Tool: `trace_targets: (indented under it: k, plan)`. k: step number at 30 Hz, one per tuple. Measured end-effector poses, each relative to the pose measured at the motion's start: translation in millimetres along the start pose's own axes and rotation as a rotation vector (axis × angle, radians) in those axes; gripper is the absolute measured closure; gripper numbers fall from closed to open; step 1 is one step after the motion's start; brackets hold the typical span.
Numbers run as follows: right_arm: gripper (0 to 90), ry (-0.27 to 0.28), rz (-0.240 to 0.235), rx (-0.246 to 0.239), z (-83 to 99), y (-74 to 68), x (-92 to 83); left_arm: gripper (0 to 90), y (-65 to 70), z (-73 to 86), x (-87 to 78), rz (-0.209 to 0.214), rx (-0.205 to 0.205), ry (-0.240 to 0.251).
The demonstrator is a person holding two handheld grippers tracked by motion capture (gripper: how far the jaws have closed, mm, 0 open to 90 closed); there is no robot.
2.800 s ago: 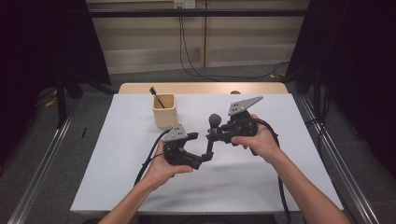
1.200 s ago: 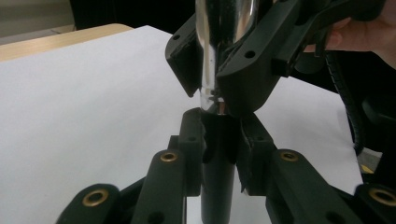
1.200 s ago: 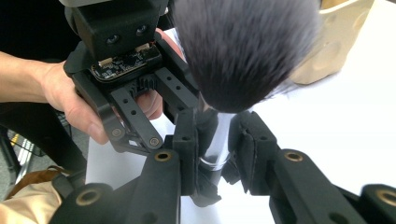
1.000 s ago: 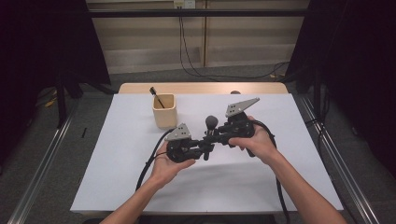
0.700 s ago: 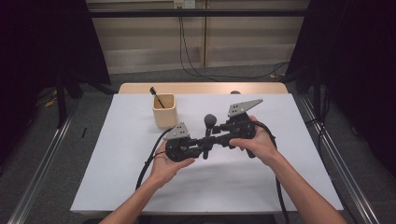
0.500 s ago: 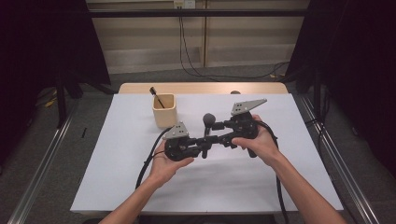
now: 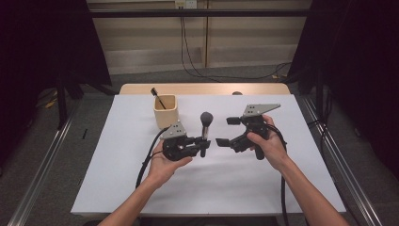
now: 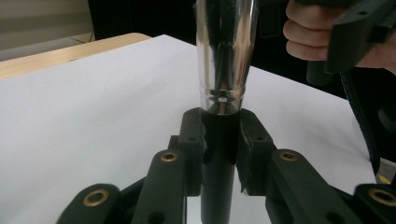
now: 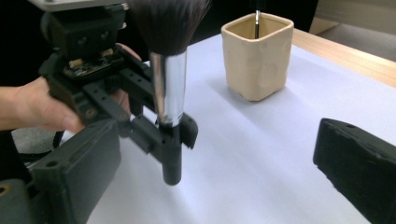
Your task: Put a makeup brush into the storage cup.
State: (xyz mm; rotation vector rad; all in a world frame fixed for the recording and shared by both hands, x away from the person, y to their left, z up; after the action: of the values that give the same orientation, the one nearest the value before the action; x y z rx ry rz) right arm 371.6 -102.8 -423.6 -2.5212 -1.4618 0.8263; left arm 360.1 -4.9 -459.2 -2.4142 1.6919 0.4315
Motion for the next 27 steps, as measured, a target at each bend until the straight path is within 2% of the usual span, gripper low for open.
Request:
trace_targets:
  k: [3, 7, 10, 17, 20, 24, 27]
  plan:
    - [0.2, 0.016, 0.025, 0.012, 0.9, 3.2, -3.5, 74.7, -1.8, -0.6, -2.0, -0.006, -0.003, 0.004]
    - [0.8, 0.019, 0.081, 0.014, 5.4, 10.1, -6.6, 74.7, -3.7, -1.2, -4.7, -0.013, -0.005, 0.007]
    - [0.8, 0.020, 0.097, 0.022, 9.5, 12.5, -8.7, 74.7, -6.0, -1.4, -7.4, -0.022, -0.002, 0.006]
    - [1.0, 0.036, 0.121, -0.008, 16.7, 12.5, -17.2, 74.7, -7.7, -3.5, -15.7, -0.034, -0.004, 0.016]
    - [0.6, 0.054, 0.122, -0.001, 18.5, 13.5, -22.8, 74.7, -10.8, -5.2, -21.0, -0.048, -0.005, 0.022]
    - [1.6, 0.065, 0.147, 0.016, 24.0, 19.2, -29.7, 74.7, -16.5, -5.5, -27.6, -0.068, -0.006, 0.020]
    - [2.2, 0.070, 0.178, 0.004, 29.7, 23.1, -32.0, 74.7, -21.4, -5.1, -32.8, -0.082, -0.004, 0.019]
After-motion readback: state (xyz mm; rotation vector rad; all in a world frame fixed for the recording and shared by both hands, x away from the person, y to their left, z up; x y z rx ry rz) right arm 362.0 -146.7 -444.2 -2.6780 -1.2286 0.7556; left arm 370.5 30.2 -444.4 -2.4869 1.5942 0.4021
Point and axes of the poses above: each handheld gripper's, and its own axes: x roughly forward along the jaws, z roughly out of its underside, y roughly to its right, the point moved 10 cm from there along x, roughly forward along the jaws, and after that the axes turned 10 degrees about x, right-handed, at the moved point
